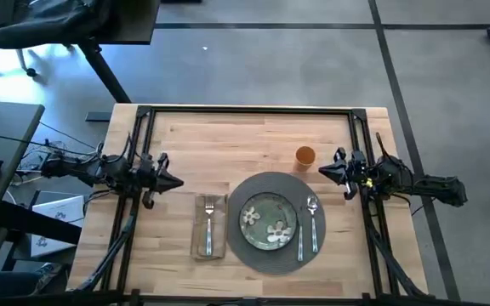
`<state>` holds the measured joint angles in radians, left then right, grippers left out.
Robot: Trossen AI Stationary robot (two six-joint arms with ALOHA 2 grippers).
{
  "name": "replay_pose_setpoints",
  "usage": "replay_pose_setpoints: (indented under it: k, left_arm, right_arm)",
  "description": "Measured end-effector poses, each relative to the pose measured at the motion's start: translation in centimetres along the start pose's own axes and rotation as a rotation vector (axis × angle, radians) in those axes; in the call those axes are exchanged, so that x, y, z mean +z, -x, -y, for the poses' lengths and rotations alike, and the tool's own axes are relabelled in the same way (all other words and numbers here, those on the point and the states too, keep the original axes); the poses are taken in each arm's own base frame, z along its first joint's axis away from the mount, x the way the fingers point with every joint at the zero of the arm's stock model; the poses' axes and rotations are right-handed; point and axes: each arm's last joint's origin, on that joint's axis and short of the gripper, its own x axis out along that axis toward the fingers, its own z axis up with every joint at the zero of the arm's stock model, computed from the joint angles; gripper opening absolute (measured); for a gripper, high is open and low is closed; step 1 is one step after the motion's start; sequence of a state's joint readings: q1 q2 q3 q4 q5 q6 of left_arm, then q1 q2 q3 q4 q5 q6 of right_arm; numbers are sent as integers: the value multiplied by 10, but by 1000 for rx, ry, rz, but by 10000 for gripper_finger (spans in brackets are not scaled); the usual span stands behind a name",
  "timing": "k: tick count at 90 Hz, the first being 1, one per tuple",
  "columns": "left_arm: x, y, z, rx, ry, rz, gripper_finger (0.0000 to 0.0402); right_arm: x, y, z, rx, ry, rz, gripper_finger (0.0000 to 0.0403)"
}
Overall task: Set table place
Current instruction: Return to Home Position
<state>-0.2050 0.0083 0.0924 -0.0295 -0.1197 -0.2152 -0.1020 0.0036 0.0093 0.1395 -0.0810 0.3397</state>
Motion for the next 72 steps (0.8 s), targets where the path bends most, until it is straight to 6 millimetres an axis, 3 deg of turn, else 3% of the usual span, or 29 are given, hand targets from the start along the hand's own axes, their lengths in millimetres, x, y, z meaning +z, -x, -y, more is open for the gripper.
replay_pose_setpoints:
  k: [11, 26, 54, 72]
  left_arm:
    - [-8, -1, -2, 27, 5, -50, 0]
    - [-17, -4, -2, -128, -17, -16, 0]
    - [-21, -5, -16, 35, -3, -32, 0]
    - [-20, -4, -18, 54, -17, -26, 0]
  right_arm:
    - [0, 0, 0, 8, 9, -7, 0]
    - [-1, 0, -1, 47, 27, -18, 0]
    - [-3, 0, 0, 30, 29, -37, 0]
    - [-4, 0, 0, 28, 27, -45, 0]
